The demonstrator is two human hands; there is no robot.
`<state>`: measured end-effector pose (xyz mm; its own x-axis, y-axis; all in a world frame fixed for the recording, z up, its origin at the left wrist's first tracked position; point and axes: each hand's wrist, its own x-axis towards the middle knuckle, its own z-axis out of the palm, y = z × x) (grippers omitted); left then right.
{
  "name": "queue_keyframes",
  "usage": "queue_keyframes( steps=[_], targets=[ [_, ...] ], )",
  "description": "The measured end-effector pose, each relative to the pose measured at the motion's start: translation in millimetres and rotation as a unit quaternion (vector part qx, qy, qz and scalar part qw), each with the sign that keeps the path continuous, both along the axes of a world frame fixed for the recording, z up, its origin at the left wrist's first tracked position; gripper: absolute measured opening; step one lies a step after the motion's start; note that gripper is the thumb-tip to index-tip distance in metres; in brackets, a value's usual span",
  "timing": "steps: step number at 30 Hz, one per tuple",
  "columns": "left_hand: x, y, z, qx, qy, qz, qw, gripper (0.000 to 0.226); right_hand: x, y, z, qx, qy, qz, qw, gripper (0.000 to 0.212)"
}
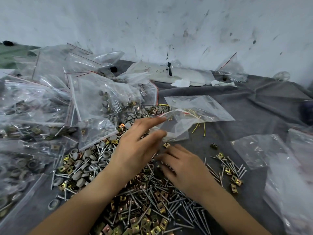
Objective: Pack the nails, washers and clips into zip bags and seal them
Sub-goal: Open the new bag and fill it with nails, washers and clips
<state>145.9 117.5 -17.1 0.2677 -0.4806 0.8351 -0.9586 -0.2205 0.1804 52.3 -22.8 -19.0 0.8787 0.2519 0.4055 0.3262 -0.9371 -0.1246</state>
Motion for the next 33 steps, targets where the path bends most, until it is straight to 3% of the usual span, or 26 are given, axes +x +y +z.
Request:
queue_keyframes(
  steps=[3,7,9,11,14,16,19,24,28,30,32,33],
  targets=[
    [2,1,0,-0.006,-0.01,-0.031,0.999,0.009,3,-1,-6,-0.024,0.141,-0.027,0.989,0.03],
    [2,0,-2,-0.004,-0.02,-0.054,0.998,0.008,8,1,2,-0.038,0.175,-0.065,0.982,0.033],
    [2,-1,-3,-0.011,-0.018,-0.053,0.998,0.007,8,4,11,-0.078,0.186,-0.057,0.978,0.038],
    [3,-1,-4,-0.027,-0.01,-0.051,0.998,0.008,2,5,22,-0.051,0.182,-0.028,0.981,0.031],
    [5,0,-4,-0.03,-0.002,-0.048,0.998,0.009,-13,5,51,0.091,0.104,0.031,0.99,0.013],
    [4,0,-4,-0.025,0.0,-0.053,0.998,0.012,-21,-4,69,0.153,-0.007,0.009,0.988,0.012],
    [3,1,-4,-0.026,-0.013,-0.057,0.998,0.008,-19,-12,83,0.143,-0.117,-0.045,0.982,0.011],
    [2,1,-5,-0.035,-0.001,-0.058,0.998,0.007,-11,-18,70,0.06,-0.143,-0.067,0.986,0.012],
    [3,0,-5,-0.075,0.018,-0.024,0.997,0.004,-14,-20,59,0.181,-0.262,-0.12,0.94,0.008],
    [3,-1,-5,-0.088,0.026,-0.01,0.996,0.006,-11,-27,51,0.204,-0.184,-0.185,0.944,0.003],
    [3,-1,-5,-0.09,0.029,-0.005,0.995,0.008,-8,-39,41,0.155,0.048,-0.263,0.951,0.005],
    [3,-1,-5,-0.091,0.03,-0.005,0.995,0.008,-8,-44,36,0.116,0.16,-0.293,0.935,0.01]
  ],
)
